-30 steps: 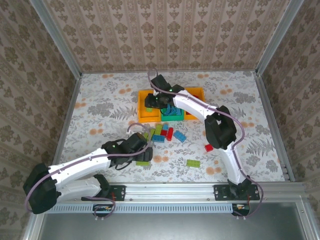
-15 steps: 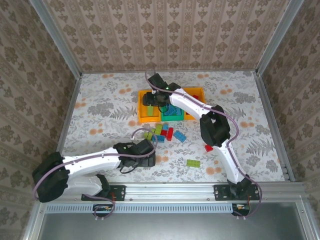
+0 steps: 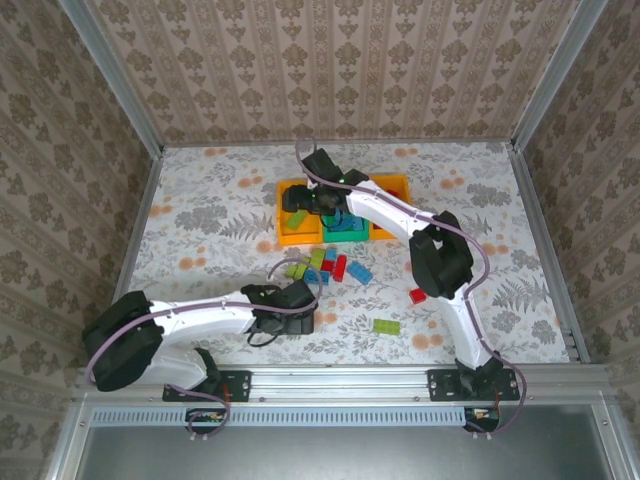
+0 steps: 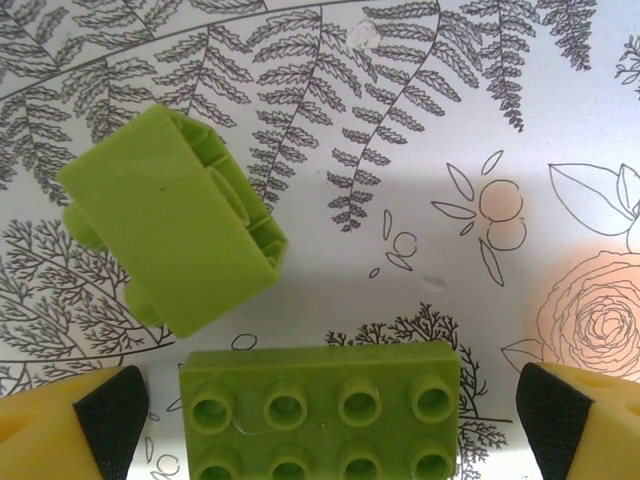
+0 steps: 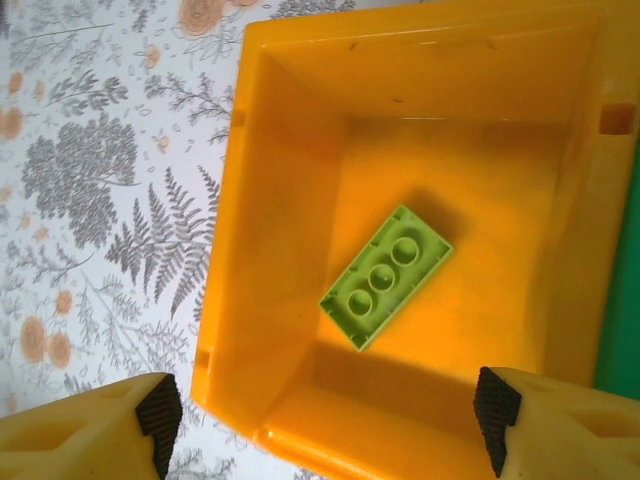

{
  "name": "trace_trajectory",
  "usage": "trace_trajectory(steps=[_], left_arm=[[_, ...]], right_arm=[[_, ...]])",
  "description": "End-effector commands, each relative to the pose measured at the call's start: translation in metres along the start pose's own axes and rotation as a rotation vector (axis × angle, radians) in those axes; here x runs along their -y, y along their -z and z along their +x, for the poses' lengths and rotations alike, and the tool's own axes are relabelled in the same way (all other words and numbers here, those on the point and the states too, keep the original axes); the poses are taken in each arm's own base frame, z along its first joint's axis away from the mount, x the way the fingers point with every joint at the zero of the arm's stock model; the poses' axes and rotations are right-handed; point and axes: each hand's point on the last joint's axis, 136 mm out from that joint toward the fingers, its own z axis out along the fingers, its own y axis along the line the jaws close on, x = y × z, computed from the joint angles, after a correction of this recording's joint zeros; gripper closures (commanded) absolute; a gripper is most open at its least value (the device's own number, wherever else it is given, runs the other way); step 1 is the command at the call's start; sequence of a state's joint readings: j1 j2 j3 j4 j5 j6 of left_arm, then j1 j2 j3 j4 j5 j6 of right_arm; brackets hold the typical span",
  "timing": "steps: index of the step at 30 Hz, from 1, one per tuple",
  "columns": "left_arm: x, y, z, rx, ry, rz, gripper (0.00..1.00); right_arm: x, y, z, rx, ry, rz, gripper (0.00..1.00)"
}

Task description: Sort the legos into containers by color

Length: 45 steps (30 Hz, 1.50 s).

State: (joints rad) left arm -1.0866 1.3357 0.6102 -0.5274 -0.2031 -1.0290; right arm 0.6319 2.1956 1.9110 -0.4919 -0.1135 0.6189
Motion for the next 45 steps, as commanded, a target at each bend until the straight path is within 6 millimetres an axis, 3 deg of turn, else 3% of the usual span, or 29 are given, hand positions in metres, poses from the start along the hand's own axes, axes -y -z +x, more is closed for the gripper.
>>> trace_trajectory(steps=[1, 8, 12, 19, 24, 35, 42, 45], left_arm=[[0.001, -0.003, 0.003, -0.014, 0.019, 0.000, 0.05], [0.002, -0.007, 0.005, -0.017, 0.011, 0.008, 0.23], [0.001, -0.010, 0.007, -0.021, 0.009, 0.009, 0.32], [0.003, -0.008, 0.005, -0.014, 0.006, 0.018, 0.33], [0.014, 0.005, -0.007, 0.011, -0.023, 0.040, 0.33], [0.046, 0.065, -0.067, 0.158, -0.097, 0.135, 0.33], [0.048, 0.089, -0.142, 0.264, -0.123, 0.177, 0.33], [0.047, 0.090, -0.179, 0.295, -0.137, 0.180, 0.33]], right_arm=[[-0.025, 0.046, -0.029, 0.121, 0.007, -0.094, 0.14], [-0.024, 0.082, -0.032, 0.186, 0.022, -0.102, 0.04], [-0.013, 0.096, -0.032, 0.204, 0.011, -0.087, 0.00], [0.026, 0.107, -0.027, 0.206, -0.059, -0.046, 0.00], [0.043, 0.109, -0.008, 0.177, -0.018, -0.007, 0.01], [0.096, 0.129, 0.058, 0.127, 0.156, 0.132, 0.00], [0.125, 0.142, 0.106, 0.072, 0.185, 0.173, 0.01], [0.133, 0.147, 0.126, 0.048, 0.154, 0.181, 0.01]])
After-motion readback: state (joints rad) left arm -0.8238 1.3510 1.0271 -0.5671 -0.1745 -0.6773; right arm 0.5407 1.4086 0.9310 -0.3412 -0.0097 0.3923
